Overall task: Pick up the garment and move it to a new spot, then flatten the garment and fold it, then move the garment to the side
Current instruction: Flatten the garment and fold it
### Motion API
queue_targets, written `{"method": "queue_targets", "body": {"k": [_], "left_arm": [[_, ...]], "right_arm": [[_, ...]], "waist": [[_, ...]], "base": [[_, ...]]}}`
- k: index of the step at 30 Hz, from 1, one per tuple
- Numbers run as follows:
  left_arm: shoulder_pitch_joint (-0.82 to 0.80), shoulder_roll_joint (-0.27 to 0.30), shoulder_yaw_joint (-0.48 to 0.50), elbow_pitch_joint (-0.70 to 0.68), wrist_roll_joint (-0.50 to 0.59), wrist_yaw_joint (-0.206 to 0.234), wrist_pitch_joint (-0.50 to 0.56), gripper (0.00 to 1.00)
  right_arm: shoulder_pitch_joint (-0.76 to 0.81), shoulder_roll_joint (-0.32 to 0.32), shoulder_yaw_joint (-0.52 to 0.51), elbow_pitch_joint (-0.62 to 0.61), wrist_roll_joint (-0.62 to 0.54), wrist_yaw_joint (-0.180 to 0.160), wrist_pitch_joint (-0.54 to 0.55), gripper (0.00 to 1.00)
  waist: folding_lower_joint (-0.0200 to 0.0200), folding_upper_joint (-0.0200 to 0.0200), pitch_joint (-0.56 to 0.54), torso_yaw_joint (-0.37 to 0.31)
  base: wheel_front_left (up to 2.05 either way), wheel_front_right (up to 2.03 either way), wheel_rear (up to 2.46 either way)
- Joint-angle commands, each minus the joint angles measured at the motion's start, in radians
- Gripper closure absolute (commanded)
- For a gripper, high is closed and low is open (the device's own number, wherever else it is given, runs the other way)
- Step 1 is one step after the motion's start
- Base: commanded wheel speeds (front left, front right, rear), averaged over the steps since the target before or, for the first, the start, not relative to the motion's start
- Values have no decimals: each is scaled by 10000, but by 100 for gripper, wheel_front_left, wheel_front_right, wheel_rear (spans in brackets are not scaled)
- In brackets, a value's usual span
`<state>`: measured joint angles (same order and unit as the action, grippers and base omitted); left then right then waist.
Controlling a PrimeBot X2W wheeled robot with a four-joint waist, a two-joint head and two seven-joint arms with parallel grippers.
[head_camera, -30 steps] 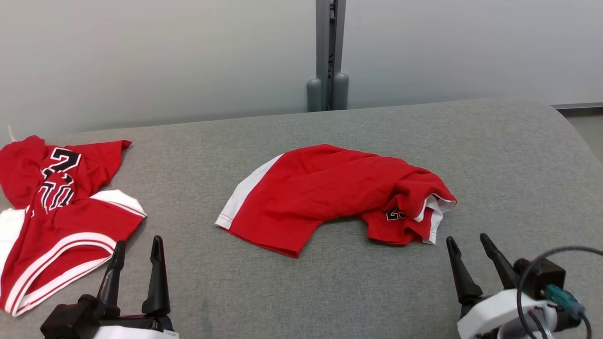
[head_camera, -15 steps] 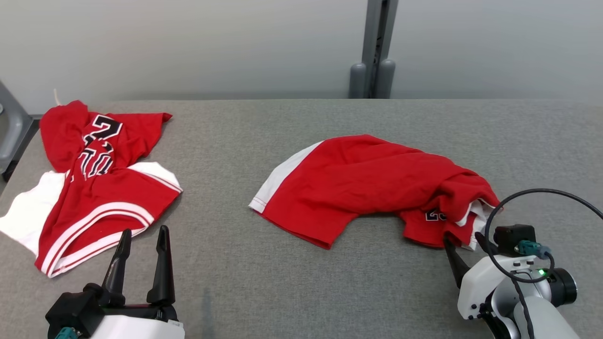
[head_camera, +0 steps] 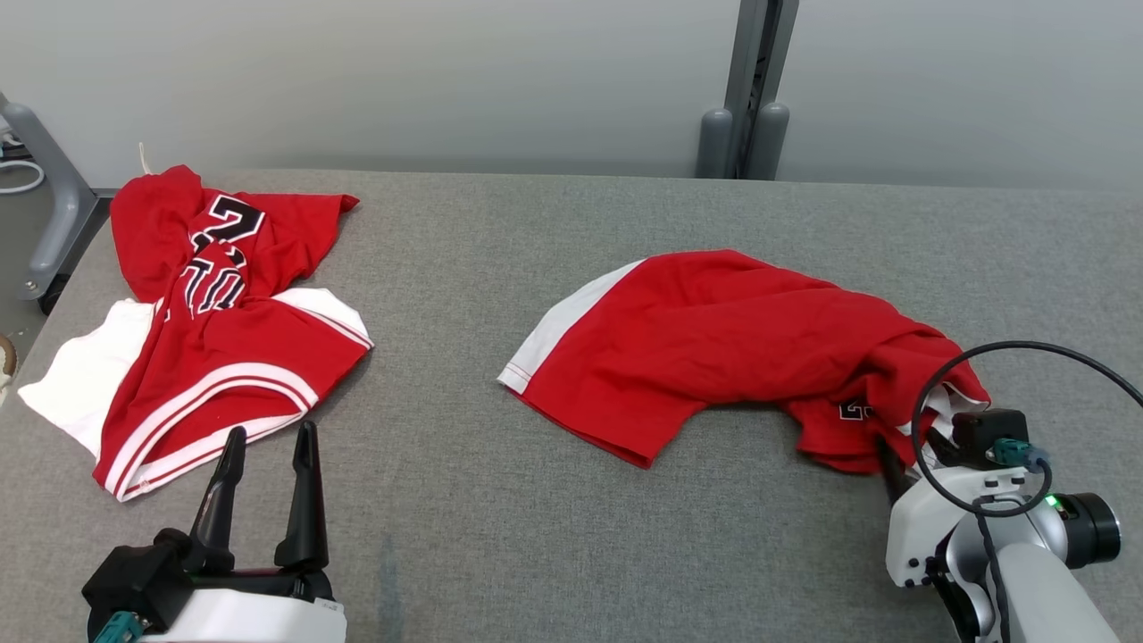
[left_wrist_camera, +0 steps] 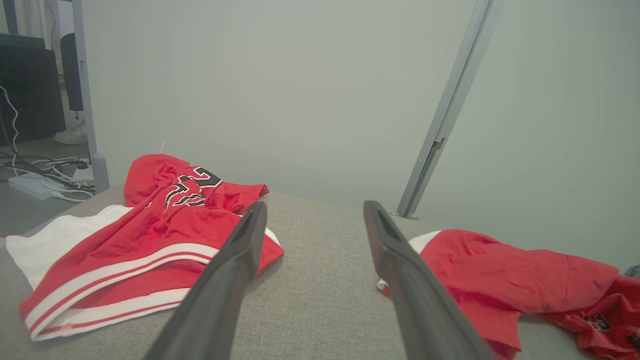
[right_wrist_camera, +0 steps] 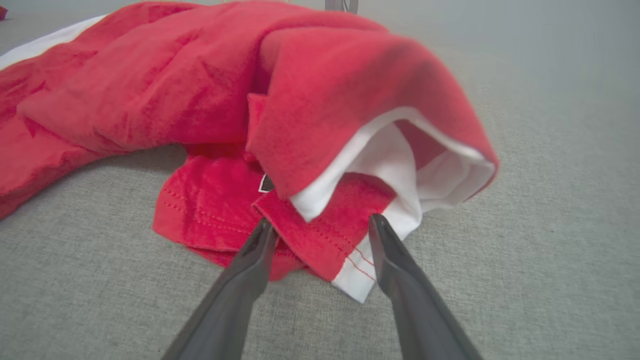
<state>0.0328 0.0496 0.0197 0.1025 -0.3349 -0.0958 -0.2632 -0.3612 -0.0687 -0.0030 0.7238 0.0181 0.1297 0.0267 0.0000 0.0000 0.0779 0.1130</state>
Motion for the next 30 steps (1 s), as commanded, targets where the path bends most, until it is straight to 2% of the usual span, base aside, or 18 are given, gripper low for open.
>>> {"method": "queue_targets", "body": {"k": [1, 8, 16, 25, 30], "left_arm": [[-203, 25, 65, 12, 27, -55, -19, 0], [-196, 22, 162, 82, 119, -99, -19, 0], [-66, 23, 204, 230, 175, -170, -19, 0], [103, 22, 221, 344, 228, -201, -19, 0], [10, 58, 198, 367, 275, -241, -19, 0]], "right_arm": [[-130, -4, -85, 8, -114, 20, -123, 100], [-181, 105, -189, 190, -203, 20, -407, 100], [332, 153, 136, -262, 381, 20, -793, 100], [1132, 160, 1617, -1910, 1961, 20, -622, 100], [1432, 154, 2930, -3090, 3536, 20, -245, 100]], "waist": [[0, 0, 13, 1], [0, 0, 14, -54], [0, 0, -239, -213], [0, 0, -594, -281], [0, 0, -582, 6]], "base": [[0, 0, 0], [0, 0, 0], [0, 0, 0], [0, 0, 0], [0, 0, 0]]}}
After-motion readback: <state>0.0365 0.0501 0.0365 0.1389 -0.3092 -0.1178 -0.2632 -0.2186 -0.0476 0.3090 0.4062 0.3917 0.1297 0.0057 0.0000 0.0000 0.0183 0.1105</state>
